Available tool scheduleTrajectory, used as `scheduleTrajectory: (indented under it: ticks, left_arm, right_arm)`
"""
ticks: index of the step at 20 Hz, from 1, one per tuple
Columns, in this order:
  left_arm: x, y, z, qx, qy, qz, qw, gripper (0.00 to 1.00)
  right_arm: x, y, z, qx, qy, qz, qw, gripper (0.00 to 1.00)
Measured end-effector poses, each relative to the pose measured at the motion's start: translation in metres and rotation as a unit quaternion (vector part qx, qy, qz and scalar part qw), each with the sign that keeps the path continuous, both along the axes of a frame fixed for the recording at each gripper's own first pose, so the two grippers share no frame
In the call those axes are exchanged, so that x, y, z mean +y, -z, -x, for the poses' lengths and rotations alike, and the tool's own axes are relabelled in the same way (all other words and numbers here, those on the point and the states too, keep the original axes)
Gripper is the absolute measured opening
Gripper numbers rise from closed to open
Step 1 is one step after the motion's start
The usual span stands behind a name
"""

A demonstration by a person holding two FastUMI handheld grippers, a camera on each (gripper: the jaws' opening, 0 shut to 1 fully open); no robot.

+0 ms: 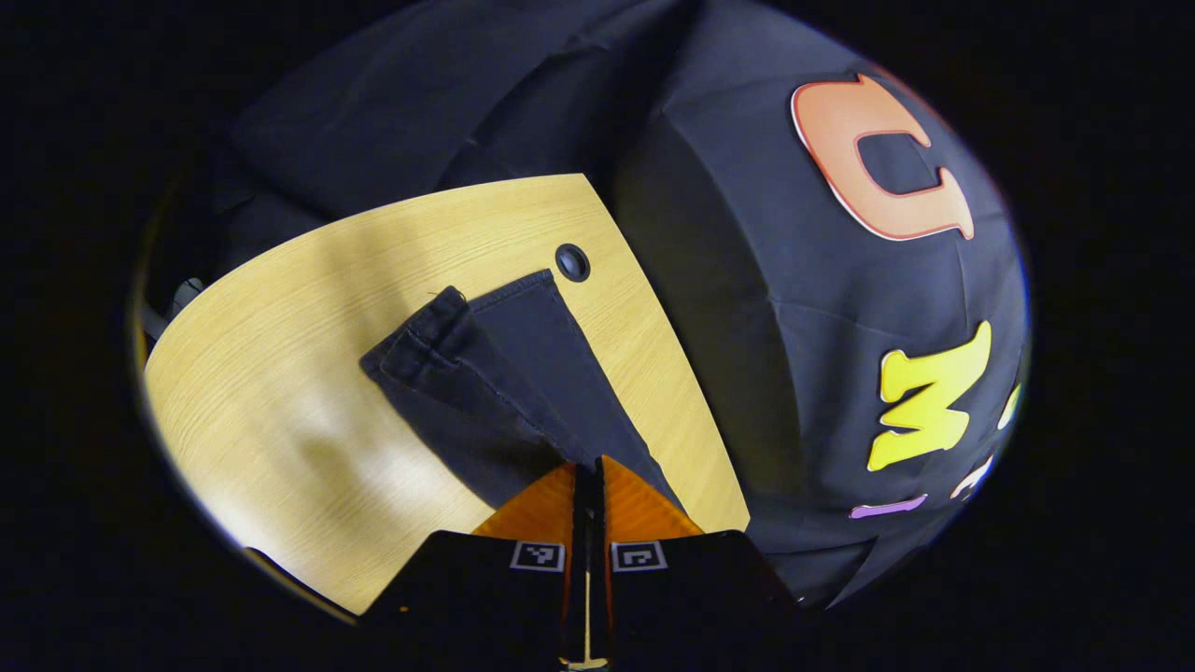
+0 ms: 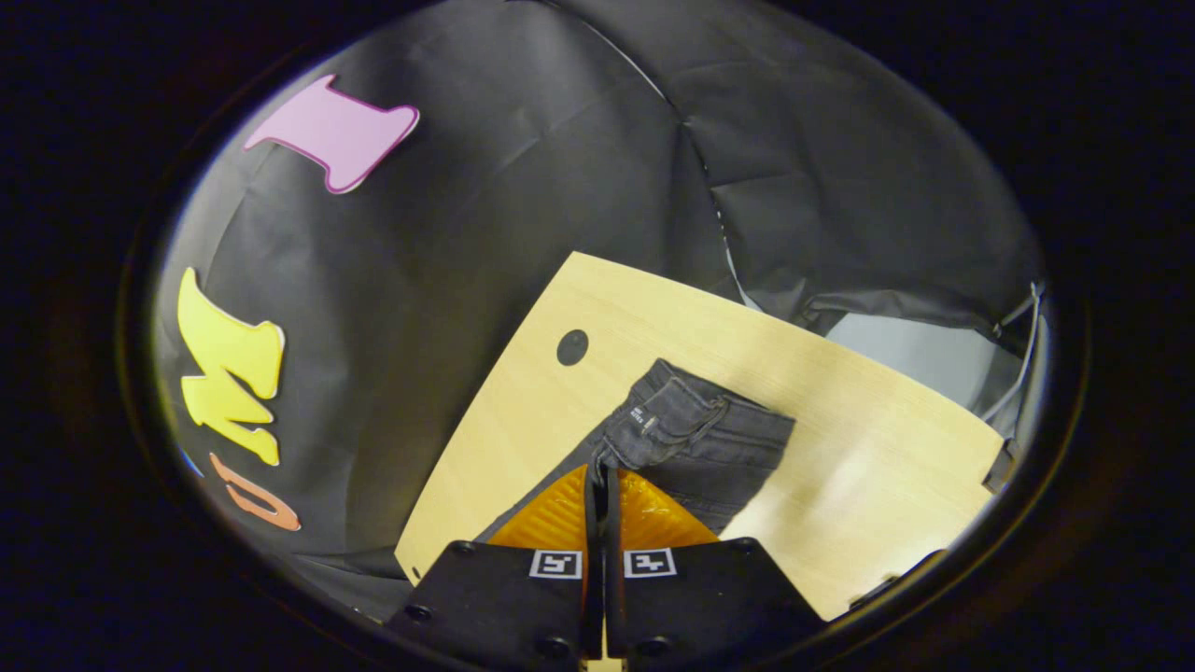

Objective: Grasp the waist and the cuffs of the jeans and fold them to make the two legs overlap; first hold the waist and fold one-third of the jeans toward the cuffs, then hold the cuffs and fold the remaining one-third in the same direction to finish folding.

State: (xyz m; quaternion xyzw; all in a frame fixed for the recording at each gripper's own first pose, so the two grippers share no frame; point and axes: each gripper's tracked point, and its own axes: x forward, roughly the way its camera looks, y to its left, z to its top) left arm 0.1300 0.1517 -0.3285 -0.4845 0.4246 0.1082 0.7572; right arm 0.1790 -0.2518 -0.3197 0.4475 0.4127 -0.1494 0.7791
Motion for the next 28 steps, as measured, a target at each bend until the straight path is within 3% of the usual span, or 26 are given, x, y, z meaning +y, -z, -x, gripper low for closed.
scheduleTrajectory:
  ticks: [7,17,18,19,21,23,24,26,28]
  left_arm:
    - [-0.004,0.056,-0.060,0.006,0.033,-0.013,0.999,0.05]
    - [-0.014,0.111,-0.102,0.031,0.027,-0.035,0.999,0.06]
    - [-0.013,0.112,-0.102,0.033,0.019,-0.033,0.999,0.00]
    - [-0.012,0.115,-0.101,0.036,0.013,-0.031,0.999,0.13]
    - [-0.016,0.112,-0.106,0.027,0.007,-0.024,0.999,0.24]
    - [-0.021,0.104,-0.112,0.011,0.014,-0.026,1.000,0.53]
    - [-0.020,0.097,-0.115,0.002,0.016,-0.038,0.999,0.68]
    - [-0.017,0.094,-0.114,0.009,0.026,-0.071,0.997,1.00]
    - [-0.026,0.075,-0.112,0.002,0.035,-0.064,0.997,0.98]
  right_arm:
    - [0.006,0.058,-0.059,0.009,-0.029,0.031,0.999,0.00]
    - [0.009,0.113,-0.081,0.035,-0.033,0.029,0.998,0.02]
    - [0.009,0.114,-0.082,0.035,-0.035,0.032,0.998,0.02]
    - [0.011,0.115,-0.084,0.033,-0.037,0.031,0.998,0.04]
    - [0.012,0.115,-0.085,0.030,-0.037,0.028,0.998,0.11]
    - [0.016,0.111,-0.087,0.018,-0.039,0.020,0.999,0.14]
    - [0.018,0.106,-0.090,0.008,-0.040,0.018,0.999,0.21]
    - [0.025,0.093,-0.097,-0.015,-0.040,0.014,0.999,0.47]
    - [0.026,0.080,-0.099,-0.033,-0.046,0.030,0.998,0.73]
